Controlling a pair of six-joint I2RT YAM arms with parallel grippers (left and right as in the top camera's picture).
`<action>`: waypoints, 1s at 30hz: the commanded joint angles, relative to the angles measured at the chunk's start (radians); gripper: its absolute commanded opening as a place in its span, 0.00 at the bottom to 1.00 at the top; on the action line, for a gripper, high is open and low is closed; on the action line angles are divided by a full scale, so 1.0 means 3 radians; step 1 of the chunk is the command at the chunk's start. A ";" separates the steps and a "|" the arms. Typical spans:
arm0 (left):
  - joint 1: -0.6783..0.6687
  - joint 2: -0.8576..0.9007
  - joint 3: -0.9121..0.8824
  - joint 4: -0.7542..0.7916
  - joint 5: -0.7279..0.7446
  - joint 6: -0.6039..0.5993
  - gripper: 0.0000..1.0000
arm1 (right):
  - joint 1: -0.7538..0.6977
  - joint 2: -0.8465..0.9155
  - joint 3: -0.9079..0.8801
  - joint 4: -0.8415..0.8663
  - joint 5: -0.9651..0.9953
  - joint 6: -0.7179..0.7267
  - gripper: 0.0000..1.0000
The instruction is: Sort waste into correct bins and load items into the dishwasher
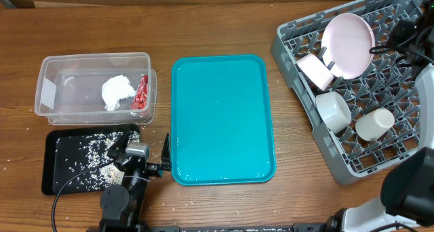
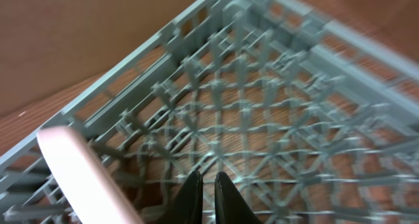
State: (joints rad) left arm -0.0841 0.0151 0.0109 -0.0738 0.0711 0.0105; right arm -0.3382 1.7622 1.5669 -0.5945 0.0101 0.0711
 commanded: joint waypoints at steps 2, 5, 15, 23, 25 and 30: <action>0.0023 -0.0034 -0.0020 0.0005 -0.0025 0.0041 1.00 | 0.0099 0.0273 0.0011 -0.0067 -0.0693 0.0025 0.09; 0.0023 -0.0034 -0.0020 0.0005 -0.0025 0.0041 1.00 | 0.0212 0.0295 0.0013 -0.0154 -0.0881 -0.0072 0.07; 0.0023 -0.0034 -0.0020 0.0005 -0.0025 0.0041 1.00 | 0.0548 -0.0448 0.0014 -0.0482 -0.0855 -0.0173 0.11; 0.0023 -0.0034 -0.0020 0.0005 -0.0025 0.0041 1.00 | 0.0778 -0.0678 0.0014 -0.1582 -0.0771 0.0136 0.14; 0.0023 -0.0034 -0.0020 0.0005 -0.0025 0.0041 1.00 | 0.0814 -0.0674 0.0014 -0.1939 -0.0769 0.0109 0.15; 0.0023 -0.0034 -0.0020 0.0005 -0.0025 0.0041 1.00 | 0.1052 -0.0669 0.0011 -0.2692 -0.0441 0.0277 0.20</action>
State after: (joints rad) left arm -0.0841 0.0151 0.0109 -0.0738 0.0708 0.0105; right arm -0.0673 1.5646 1.5661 -1.3540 -0.2153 0.0975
